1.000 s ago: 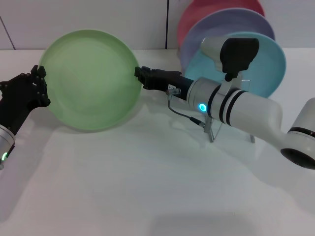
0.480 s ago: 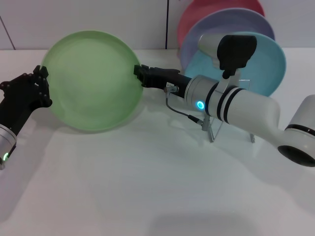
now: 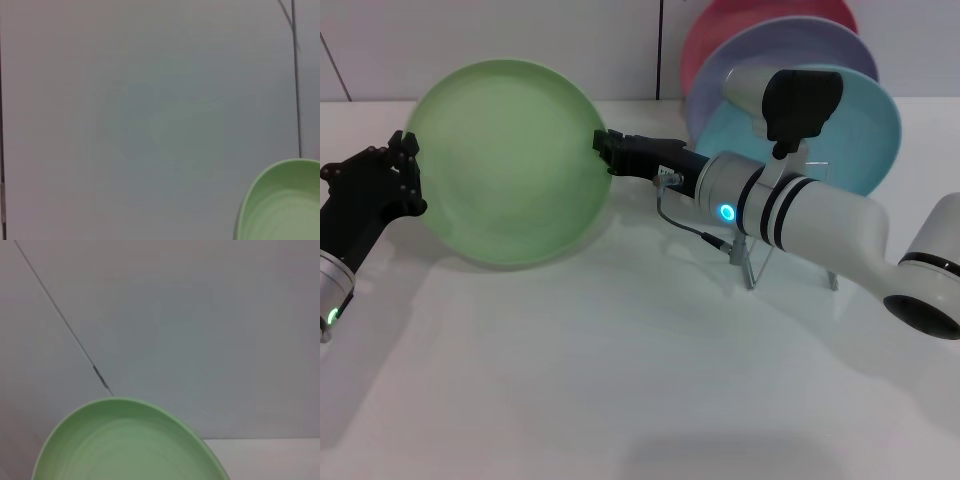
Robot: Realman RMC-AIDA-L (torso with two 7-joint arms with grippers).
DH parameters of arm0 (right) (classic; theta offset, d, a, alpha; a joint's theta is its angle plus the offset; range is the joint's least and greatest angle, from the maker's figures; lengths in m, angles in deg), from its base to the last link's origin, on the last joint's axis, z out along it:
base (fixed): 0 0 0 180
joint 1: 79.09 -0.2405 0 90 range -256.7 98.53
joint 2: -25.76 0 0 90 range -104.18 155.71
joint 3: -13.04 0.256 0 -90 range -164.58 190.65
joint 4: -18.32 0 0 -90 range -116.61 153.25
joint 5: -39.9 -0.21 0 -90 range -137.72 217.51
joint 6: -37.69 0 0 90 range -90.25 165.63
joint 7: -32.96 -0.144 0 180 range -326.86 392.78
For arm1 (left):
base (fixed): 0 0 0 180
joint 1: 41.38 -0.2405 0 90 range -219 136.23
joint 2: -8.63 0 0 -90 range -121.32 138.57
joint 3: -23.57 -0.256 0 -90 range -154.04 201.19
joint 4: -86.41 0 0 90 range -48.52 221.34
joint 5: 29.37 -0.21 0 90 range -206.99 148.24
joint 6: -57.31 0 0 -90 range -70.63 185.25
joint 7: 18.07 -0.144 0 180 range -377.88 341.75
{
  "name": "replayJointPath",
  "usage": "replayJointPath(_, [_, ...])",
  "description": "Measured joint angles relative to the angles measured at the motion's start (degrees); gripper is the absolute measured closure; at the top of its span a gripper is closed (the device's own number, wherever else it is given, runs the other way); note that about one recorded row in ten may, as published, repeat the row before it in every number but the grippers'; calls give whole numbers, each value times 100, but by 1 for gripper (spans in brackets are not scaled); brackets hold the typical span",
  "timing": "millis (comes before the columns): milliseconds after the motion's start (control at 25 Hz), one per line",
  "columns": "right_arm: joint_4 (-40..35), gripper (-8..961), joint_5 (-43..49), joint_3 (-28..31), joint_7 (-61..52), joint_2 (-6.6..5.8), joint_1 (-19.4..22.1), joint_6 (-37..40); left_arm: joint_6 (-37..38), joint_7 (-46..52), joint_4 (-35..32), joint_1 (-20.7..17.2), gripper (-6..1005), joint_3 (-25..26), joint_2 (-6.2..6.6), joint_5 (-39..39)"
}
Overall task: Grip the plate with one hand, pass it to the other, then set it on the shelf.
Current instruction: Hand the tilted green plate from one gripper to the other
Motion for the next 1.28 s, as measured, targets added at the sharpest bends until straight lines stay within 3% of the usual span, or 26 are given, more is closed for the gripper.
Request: replayJointPath(1280, [1, 870, 13, 5, 2, 0, 47, -13, -64, 68, 58, -75, 962, -113, 0, -9])
